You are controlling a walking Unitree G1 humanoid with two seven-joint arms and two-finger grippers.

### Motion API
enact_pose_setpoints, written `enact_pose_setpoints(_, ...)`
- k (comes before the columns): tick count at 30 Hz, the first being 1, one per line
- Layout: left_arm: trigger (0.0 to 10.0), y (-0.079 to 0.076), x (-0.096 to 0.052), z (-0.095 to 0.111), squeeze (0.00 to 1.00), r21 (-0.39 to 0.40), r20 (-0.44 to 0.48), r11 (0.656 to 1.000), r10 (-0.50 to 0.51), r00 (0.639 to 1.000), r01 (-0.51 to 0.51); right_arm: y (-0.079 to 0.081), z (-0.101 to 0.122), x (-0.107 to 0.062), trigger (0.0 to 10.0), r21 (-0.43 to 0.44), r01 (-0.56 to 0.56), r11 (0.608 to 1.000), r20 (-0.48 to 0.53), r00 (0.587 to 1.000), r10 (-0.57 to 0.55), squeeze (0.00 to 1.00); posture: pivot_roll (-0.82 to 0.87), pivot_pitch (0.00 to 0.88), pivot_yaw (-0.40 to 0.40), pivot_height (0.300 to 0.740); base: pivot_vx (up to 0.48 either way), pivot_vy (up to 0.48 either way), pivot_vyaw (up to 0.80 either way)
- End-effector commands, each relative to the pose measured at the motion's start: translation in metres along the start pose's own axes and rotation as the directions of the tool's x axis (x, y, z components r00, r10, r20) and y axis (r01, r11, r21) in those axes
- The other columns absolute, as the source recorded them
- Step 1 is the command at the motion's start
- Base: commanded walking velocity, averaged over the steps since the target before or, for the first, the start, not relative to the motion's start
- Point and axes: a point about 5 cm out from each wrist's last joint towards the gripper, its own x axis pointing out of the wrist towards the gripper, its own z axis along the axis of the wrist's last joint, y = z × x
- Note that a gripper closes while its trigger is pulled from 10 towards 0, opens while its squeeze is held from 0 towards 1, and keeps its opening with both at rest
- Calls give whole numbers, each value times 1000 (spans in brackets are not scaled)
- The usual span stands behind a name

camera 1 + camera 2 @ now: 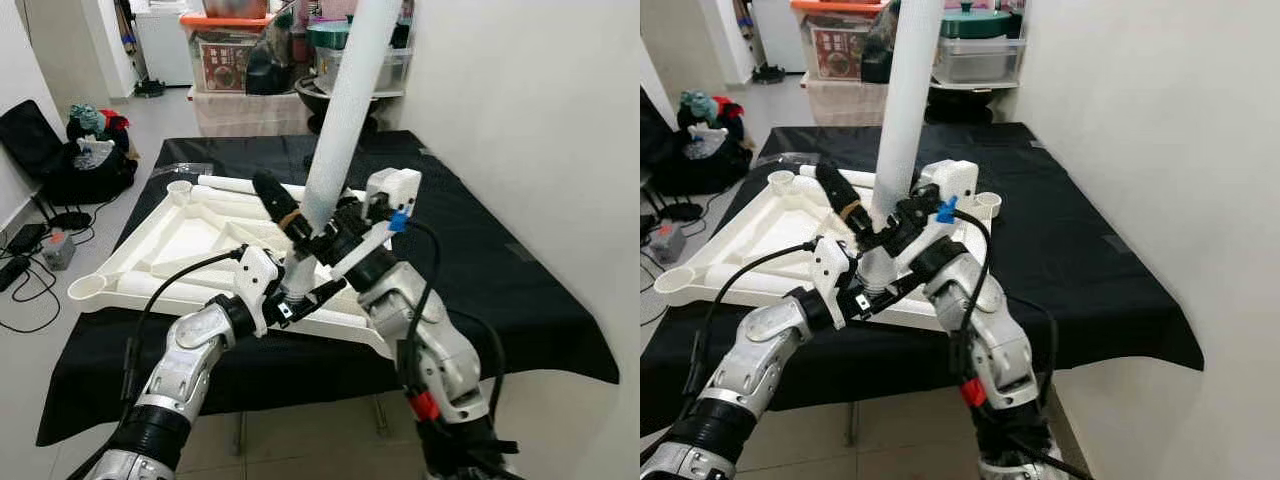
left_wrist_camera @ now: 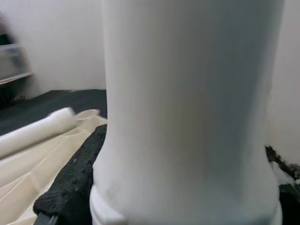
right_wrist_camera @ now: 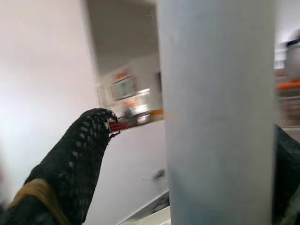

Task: Building children table

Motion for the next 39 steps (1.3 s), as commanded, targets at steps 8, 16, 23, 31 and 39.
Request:
enact_pose_setpoints(8, 9176, -23, -13, 16, 0, 26, -40, 936, -349, 936, 350, 9, -6, -15, 10000, 63, -268, 961, -124, 954, 274, 1000, 32, 0, -60, 740, 0, 0, 0)
enact_pose_setpoints(16, 7804, -23, -43, 23, 0, 13, -144, 850, -519, 843, 526, -3, -5, -29, 10000, 32, -311, 950, -203, 929, 310, 1000, 38, 0, -59, 740, 0, 0, 0)
enact_pose_setpoints(23, 8706, -25, -49, 19, 0, -16, -173, 839, -537, 825, 543, -6, 0, -30, 0, 29, -293, 956, -164, 942, 294, 1000, 32, 0, -52, 740, 0, 0, 0)
enact_pose_setpoints(31, 10000, -23, -47, 16, 0, -8, -189, 851, -517, 835, 525, 3, -2, -34, 0, 79, -300, 951, -92, 948, 306, 0, 23, 0, -41, 740, 0, 0, 0)
enact_pose_setpoints(39, 10000, -21, -47, 17, 0, -13, -193, 851, -518, 834, 526, 8, -4, -35, 10000, 95, -311, 946, -96, 943, 319, 0, 19, 0, -36, 740, 0, 0, 0)
